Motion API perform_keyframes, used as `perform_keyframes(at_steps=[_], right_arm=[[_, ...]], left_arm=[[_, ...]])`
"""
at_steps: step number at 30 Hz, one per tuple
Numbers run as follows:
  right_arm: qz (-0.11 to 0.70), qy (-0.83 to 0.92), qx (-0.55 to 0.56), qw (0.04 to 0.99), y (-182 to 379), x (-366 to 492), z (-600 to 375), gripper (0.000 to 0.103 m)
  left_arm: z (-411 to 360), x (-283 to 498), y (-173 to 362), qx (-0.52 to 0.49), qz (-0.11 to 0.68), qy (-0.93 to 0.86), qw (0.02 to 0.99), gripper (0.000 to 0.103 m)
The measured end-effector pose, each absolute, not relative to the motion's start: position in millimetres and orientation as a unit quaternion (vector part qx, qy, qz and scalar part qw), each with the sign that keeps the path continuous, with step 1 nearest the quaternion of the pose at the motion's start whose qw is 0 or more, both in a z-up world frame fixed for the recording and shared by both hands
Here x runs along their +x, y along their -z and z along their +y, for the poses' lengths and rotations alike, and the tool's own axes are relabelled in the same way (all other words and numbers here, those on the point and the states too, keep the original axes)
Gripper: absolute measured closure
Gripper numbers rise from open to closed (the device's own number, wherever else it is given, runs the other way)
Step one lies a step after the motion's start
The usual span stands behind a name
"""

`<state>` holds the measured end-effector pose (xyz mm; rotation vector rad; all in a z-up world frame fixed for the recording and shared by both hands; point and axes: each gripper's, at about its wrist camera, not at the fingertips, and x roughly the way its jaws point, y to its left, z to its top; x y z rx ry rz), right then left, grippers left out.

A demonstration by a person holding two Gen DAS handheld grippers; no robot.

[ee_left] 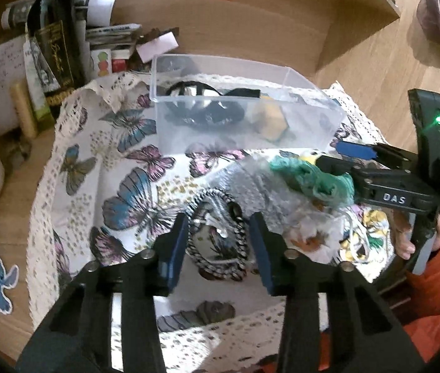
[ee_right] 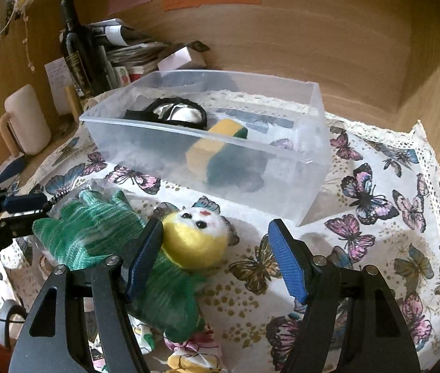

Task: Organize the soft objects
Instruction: 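Grasp the beaded black-and-white cord with the left tool while the right tool approaches the yellow felt ball, then close the right tool on the yellow felt face ball and lift it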

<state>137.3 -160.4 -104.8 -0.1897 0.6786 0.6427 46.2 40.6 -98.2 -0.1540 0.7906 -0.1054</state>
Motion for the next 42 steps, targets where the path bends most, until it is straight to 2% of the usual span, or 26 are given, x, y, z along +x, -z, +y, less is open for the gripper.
perform_keyframes(at_steps=[5,7,9,24,42], right_arm=[[0.333,-0.327,-0.092,0.879,108,136,-156,0.052],[0.335,-0.337,-0.093,0.875,108,135,-154,0.066],[0.330,-0.338,-0.095,0.876,108,133,-152,0.066],[0.284,-0.310,-0.090,0.903,87,123,-164,0.069],[0.190,-0.290,-0.053,0.936,24,125,-182,0.069]], left_arm=[[38,44,103,-0.087,0.394,0.066,0.913,0.089],[36,41,102,-0.084,0.391,0.066,0.914,0.094],[36,38,100,-0.081,0.388,0.064,0.916,0.097],[63,31,78,-0.088,0.341,0.021,0.936,0.098],[64,60,8,-0.045,0.248,0.006,0.968,0.098]])
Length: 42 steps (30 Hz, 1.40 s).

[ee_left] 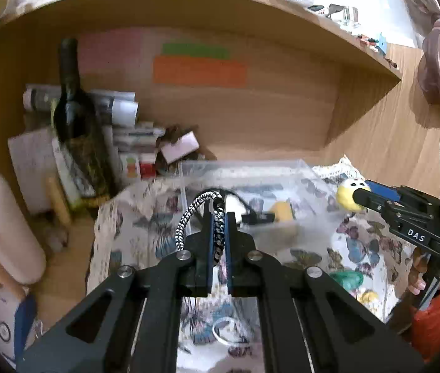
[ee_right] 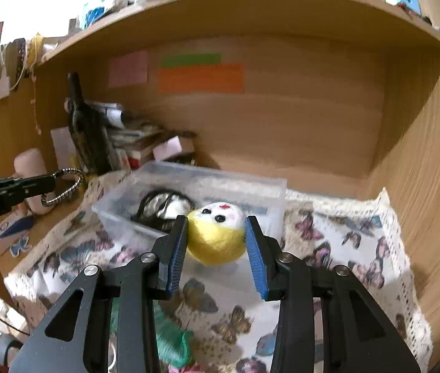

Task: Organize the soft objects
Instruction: 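Close the right tool on the yellow felt face ball and lift it, then lower the cord into the clear box with the left tool while the right tool releases the felt ball inside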

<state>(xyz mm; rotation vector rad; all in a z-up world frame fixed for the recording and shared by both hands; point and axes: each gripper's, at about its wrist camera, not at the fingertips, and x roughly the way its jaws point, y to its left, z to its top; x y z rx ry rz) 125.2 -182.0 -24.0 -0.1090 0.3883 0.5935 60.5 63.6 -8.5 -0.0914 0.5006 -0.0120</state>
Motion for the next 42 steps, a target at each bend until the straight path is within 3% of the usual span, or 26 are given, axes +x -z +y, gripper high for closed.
perform_keyframes(at_steps=[11,28,37,42], right_arm=[[0.187,-0.289,-0.052,0.937,13,153,-176,0.069],[0.278,-0.267,-0.078,0.919,58,209,-152,0.069],[0.296,-0.267,-0.091,0.912,68,215,-144,0.068],[0.303,-0.268,-0.093,0.910,69,217,-143,0.065]], left_arm=[[44,109,-5,-0.017,0.239,0.013,0.971,0.098],[37,190,55,-0.014,0.353,0.029,0.935,0.098],[34,199,67,-0.019,0.375,0.044,0.926,0.098],[33,196,66,-0.018,0.379,0.047,0.924,0.089]])
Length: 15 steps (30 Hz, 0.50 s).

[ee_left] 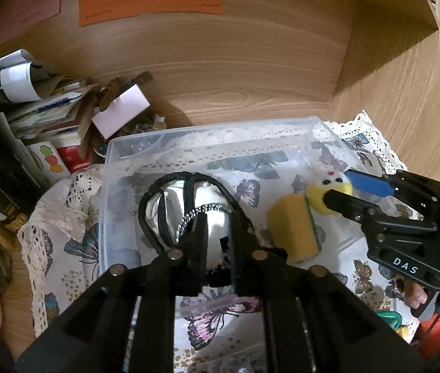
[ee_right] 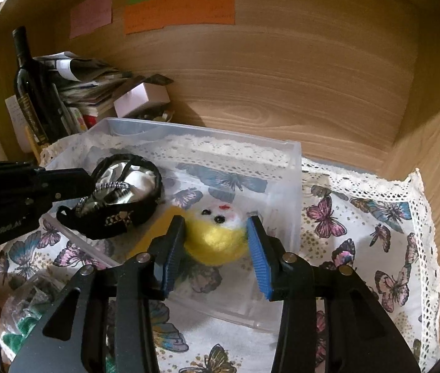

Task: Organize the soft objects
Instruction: 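Lower the cord into the clear box with the left tool while the right tool releases the felt ball inside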

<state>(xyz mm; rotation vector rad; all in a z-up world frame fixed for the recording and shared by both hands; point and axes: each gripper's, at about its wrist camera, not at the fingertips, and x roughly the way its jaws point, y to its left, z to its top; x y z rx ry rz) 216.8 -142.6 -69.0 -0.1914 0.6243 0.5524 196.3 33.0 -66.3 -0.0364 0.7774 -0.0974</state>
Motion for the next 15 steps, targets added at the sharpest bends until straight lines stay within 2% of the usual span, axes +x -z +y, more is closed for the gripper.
perform_keyframes(at_steps=[4,6,9,13,15], right_arm=[[0.299,-0.265,-0.094,0.912,67,216,-143,0.062],[0.296,-0.264,-0.093,0.913,65,214,-145,0.062],[0.287,-0.264,-0.090,0.916,59,208,-150,0.059],[0.263,-0.265,-0.087,0.924,47,194,-156,0.047],[0.250,-0.271,-0.082,0.926,39,184,-160,0.045]], left_arm=[[31,191,61,-0.019,0.376,0.054,0.925,0.075],[31,187,57,-0.020,0.369,0.053,0.928,0.058],[31,178,47,-0.019,0.352,0.048,0.935,0.044],[32,163,33,-0.016,0.331,0.041,0.943,0.029],[34,154,26,-0.016,0.317,0.036,0.948,0.020]])
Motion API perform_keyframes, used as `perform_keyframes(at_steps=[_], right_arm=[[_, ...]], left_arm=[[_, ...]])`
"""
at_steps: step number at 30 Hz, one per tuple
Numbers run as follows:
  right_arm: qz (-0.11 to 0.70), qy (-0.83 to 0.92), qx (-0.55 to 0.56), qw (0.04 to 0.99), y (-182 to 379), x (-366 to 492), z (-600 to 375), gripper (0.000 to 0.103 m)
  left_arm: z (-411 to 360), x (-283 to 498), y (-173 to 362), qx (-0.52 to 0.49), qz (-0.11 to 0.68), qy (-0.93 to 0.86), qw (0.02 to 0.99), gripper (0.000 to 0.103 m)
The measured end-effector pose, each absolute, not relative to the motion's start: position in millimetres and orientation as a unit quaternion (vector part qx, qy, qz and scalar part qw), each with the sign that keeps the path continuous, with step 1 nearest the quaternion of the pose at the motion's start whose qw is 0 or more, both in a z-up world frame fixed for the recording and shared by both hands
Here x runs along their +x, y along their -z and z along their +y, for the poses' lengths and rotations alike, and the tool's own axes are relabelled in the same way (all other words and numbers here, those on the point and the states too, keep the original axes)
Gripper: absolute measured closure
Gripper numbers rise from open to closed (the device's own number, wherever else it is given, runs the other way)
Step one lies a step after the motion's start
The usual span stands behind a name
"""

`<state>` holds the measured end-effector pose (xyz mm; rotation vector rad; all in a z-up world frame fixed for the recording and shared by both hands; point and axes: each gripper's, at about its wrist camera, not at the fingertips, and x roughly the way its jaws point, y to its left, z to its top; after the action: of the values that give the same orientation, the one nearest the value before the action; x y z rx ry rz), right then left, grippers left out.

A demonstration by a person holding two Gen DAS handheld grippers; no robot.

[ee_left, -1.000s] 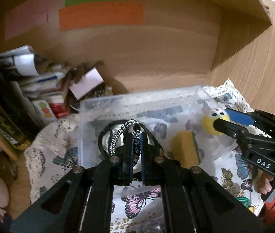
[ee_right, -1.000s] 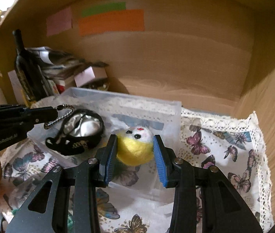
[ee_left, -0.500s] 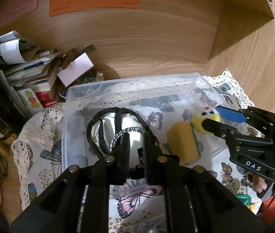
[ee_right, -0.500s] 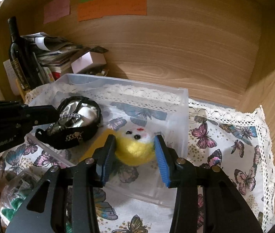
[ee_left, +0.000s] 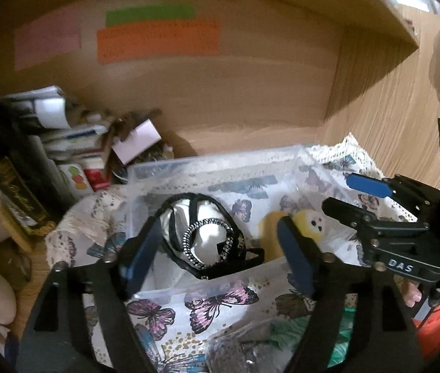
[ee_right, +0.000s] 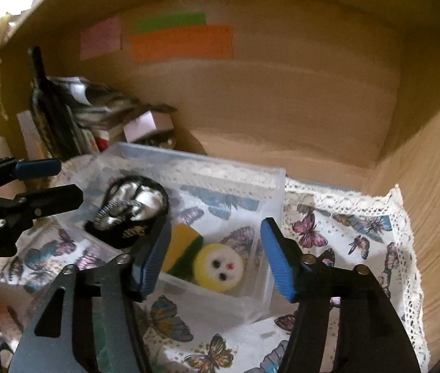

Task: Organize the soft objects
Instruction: 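Lower the cord into the clear box with the left tool while the right tool releases the felt ball inside, then grasp the grey knit item in plastic with the left tool while the right tool grasps the green knitted glove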

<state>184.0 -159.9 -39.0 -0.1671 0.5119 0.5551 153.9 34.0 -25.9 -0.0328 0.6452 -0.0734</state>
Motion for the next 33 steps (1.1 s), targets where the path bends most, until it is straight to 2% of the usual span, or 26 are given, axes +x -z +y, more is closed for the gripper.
perform_keyframes(at_steps=[3,9,17,33], right_arm=[[0.234,-0.281,-0.079,0.928,30,169,-164,0.040],[0.207,-0.300,-0.081,0.928,20,136,-169,0.031],[0.209,-0.321,-0.082,0.920,31,109,-162,0.029],[0.296,-0.359,-0.074,0.882,91,94,-140,0.029]], left_arm=[[36,141,16,-0.014,0.299,0.022,0.954,0.008],[39,115,7,-0.022,0.286,0.016,0.958,0.001],[40,89,21,-0.018,0.302,0.006,0.953,0.001],[47,66,85,-0.041,0.388,0.015,0.920,0.001]])
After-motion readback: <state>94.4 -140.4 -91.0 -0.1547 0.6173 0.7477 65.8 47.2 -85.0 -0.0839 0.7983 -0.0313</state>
